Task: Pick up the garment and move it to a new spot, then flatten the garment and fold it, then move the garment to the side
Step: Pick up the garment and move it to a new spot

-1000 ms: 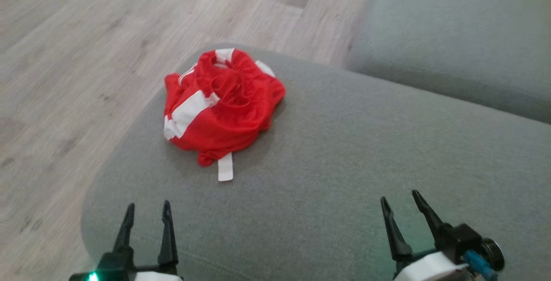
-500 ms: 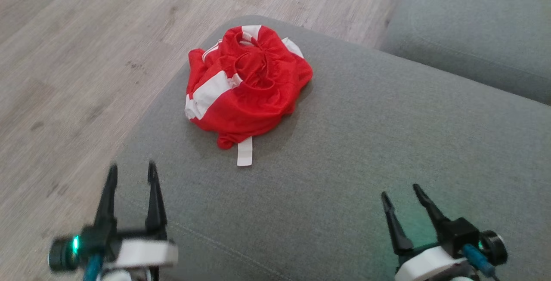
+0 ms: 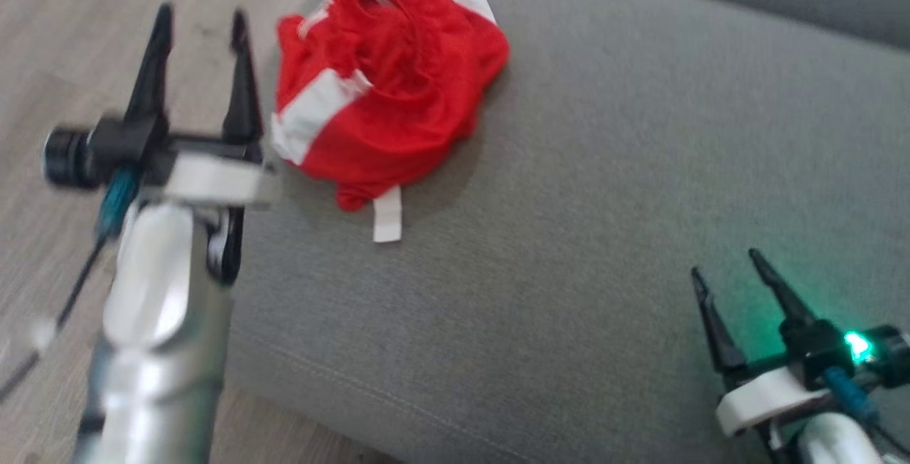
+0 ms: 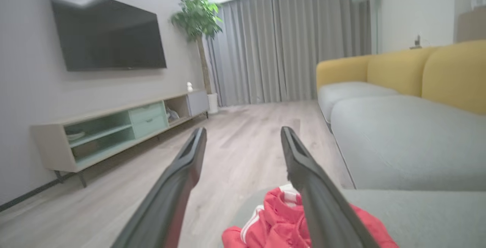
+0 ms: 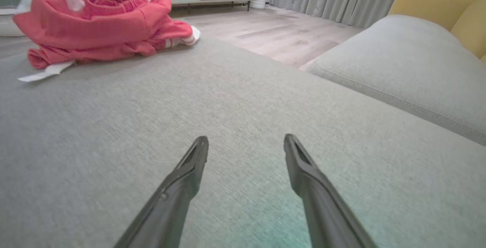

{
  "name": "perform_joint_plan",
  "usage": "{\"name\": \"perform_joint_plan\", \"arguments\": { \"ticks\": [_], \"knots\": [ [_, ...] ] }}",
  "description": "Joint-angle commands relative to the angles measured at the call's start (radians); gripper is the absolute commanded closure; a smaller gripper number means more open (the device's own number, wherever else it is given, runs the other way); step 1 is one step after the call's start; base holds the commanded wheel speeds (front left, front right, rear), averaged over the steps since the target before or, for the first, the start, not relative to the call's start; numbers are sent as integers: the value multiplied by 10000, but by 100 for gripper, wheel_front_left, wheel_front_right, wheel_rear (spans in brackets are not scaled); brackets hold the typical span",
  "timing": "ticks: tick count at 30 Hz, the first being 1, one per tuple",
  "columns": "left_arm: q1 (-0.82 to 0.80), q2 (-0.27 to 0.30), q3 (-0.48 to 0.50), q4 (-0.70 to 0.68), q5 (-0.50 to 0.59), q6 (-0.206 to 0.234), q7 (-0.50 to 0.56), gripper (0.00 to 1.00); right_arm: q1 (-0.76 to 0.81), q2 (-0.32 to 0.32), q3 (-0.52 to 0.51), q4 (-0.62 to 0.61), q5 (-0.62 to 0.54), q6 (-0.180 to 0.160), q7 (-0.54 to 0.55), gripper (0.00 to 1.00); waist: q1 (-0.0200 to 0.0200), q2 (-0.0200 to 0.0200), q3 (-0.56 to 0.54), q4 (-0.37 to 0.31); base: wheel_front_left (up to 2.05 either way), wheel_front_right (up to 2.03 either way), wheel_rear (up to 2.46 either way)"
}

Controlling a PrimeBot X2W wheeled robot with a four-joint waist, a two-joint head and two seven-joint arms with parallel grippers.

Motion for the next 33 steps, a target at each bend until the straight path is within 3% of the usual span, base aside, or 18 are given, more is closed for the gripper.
{"name": "perform_joint_plan", "arguments": {
  "ticks": [1,11,17,19,25,33],
  "knots": [
    [-900,400,122,559,139,-80,-3,0,-282,-330,212,-354,-61,75,-111,0,-4,0,866,-586,0,0,0],
    [-4247,602,-348,5795,-323,-423,2456,0,-1145,-1241,307,-631,-69,75,-111,0,-4,0,2366,-1129,0,0,0],
    [-4623,620,-455,7236,-551,-461,3020,0,-1434,-1290,395,-640,-99,75,-111,0,-4,0,2742,-1293,0,0,0],
    [-4676,611,-552,7451,-633,-476,2809,100,-1483,-1265,432,-606,-104,75,-111,0,-4,0,2759,-1335,0,0,0],
    [-5158,889,-1118,7414,-640,-489,1528,100,-1527,-985,547,-396,-25,75,-111,0,-4,0,2177,-1487,0,0,0],
    [-6398,1400,-2345,6930,216,-491,674,100,-1332,15,757,-96,191,75,-111,0,-4,0,210,-2358,0,0,0]
  ]
}}
